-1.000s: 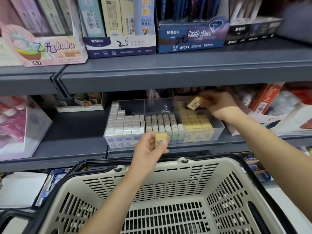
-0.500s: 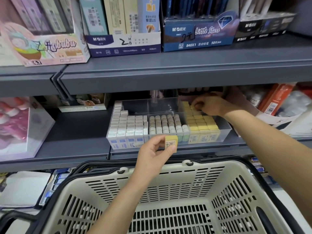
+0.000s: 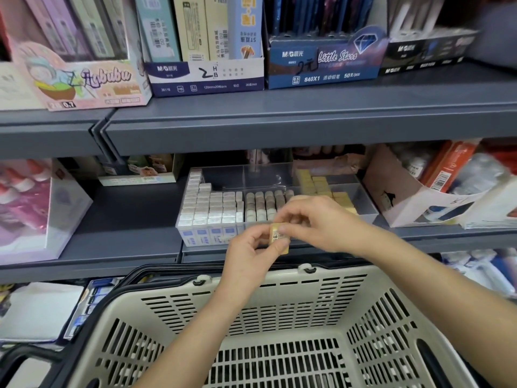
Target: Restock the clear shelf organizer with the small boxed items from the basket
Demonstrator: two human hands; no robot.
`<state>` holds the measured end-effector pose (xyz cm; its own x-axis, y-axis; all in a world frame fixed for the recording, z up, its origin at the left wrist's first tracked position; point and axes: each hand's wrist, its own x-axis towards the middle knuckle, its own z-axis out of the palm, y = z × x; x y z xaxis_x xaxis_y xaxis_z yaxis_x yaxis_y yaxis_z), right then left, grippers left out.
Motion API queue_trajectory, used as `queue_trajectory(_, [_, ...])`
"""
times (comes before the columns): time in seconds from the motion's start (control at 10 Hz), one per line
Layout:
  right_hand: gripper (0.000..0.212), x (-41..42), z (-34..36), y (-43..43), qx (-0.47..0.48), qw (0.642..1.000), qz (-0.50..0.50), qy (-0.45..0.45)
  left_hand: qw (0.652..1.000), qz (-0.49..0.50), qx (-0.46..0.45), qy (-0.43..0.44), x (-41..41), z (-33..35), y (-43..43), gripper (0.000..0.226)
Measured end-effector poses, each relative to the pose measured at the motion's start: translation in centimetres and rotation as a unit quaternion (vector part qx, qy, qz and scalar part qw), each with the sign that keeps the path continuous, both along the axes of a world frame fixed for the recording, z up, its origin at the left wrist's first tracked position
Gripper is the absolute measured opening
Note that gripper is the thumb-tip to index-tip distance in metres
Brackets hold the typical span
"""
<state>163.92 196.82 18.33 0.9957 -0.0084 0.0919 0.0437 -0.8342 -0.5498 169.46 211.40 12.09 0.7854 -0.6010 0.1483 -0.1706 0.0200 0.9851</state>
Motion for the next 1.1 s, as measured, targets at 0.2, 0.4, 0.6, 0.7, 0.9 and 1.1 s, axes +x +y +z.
queue_trajectory(0.2, [0.01,0.8,1.7,-5.6,0.0,0.985,-0.165,-0.048,0.975,0.162,0.066,-0.14,2.4,1.7,3.8,0.021])
queue_trajectory(0.4, [0.019,3.6,0.6,-10.4,-0.196,0.937,-0.26,-0.123,0.914,0.271,0.225,-0.202,6.7,0.9,6.2,0.068])
queue_trajectory(0.6, [0.019,6.8,-2.1,-11.8,-0.182,0.96,-0.209,0.036,0.946,0.237,0.208,-0.08,7.2,-0.8,6.5,0.085])
queue_trajectory(0.7, [0.02,7.5,-2.7,-12.1,-0.184,0.959,-0.206,0.064,0.943,0.232,0.218,-0.091,7.2,-1.0,6.5,0.089])
queue_trajectory(0.9, [0.031,7.5,-2.9,-12.6,-0.221,0.952,-0.176,0.121,0.938,0.224,0.246,-0.1,7.0,-0.9,6.2,0.088])
queue_trajectory(1.1, [0.034,3.5,-1.9,-9.7,-0.183,0.96,-0.213,0.021,0.933,0.209,0.259,-0.138,6.2,-0.4,7.6,0.077])
